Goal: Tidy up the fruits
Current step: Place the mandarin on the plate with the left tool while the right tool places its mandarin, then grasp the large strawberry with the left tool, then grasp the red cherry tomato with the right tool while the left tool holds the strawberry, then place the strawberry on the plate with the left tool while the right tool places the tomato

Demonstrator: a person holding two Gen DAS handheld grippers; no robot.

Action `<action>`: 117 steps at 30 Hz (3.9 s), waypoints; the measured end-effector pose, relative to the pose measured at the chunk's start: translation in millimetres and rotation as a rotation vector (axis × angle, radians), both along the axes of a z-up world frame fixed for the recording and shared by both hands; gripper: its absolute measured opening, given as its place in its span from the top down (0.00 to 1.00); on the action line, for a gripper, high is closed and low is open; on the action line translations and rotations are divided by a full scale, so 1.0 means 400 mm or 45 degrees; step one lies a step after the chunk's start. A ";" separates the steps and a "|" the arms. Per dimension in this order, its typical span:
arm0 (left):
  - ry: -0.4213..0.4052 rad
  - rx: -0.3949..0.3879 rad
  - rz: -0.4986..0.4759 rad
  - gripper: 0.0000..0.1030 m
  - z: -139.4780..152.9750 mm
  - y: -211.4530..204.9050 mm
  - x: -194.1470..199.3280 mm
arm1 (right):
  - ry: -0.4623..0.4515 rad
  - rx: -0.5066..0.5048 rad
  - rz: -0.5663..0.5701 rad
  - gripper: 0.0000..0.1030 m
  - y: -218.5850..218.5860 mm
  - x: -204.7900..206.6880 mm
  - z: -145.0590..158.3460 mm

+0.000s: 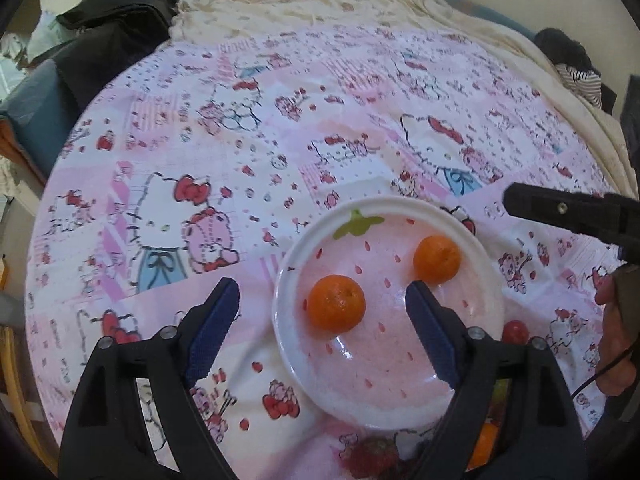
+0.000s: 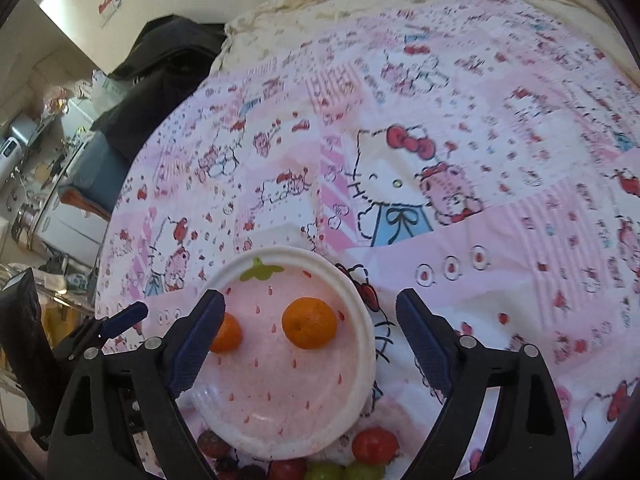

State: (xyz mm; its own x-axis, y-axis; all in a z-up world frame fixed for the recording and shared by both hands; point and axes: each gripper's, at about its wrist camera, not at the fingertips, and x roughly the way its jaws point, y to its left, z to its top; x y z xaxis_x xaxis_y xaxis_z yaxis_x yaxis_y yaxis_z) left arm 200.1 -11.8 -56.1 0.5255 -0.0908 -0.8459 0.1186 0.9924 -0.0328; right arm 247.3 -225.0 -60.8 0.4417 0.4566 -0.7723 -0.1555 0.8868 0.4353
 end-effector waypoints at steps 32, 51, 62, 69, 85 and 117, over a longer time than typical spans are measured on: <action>0.022 -0.109 0.196 0.20 0.079 0.109 -0.287 | -0.003 -0.049 -0.033 0.10 -0.070 -0.341 0.094; 0.335 -0.020 -0.016 0.52 -0.148 -0.044 -0.235 | 0.167 -0.044 -0.115 0.10 -0.109 -0.371 0.019; 0.341 0.052 -0.085 0.71 -0.170 -0.073 -0.231 | 0.204 -0.085 -0.112 0.10 -0.112 -0.355 -0.010; 0.311 -0.032 -0.009 0.71 -0.114 -0.040 -0.239 | 0.275 -0.118 -0.072 0.22 -0.099 -0.352 -0.045; 0.183 -0.115 0.167 0.71 -0.005 0.069 -0.268 | 0.385 -0.379 0.142 0.60 0.068 -0.318 -0.173; -0.076 -0.049 0.310 0.71 0.098 0.144 -0.288 | -0.003 -0.086 -0.166 0.63 -0.128 -0.347 0.069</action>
State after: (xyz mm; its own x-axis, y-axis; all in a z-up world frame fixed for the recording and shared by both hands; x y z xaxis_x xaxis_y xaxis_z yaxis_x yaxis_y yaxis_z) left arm 84.8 45.8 -17.0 0.5849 0.0128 -0.8110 -0.1206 0.9901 -0.0713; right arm 108.5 -276.2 -33.1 0.4956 0.3420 -0.7984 -0.0380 0.9269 0.3734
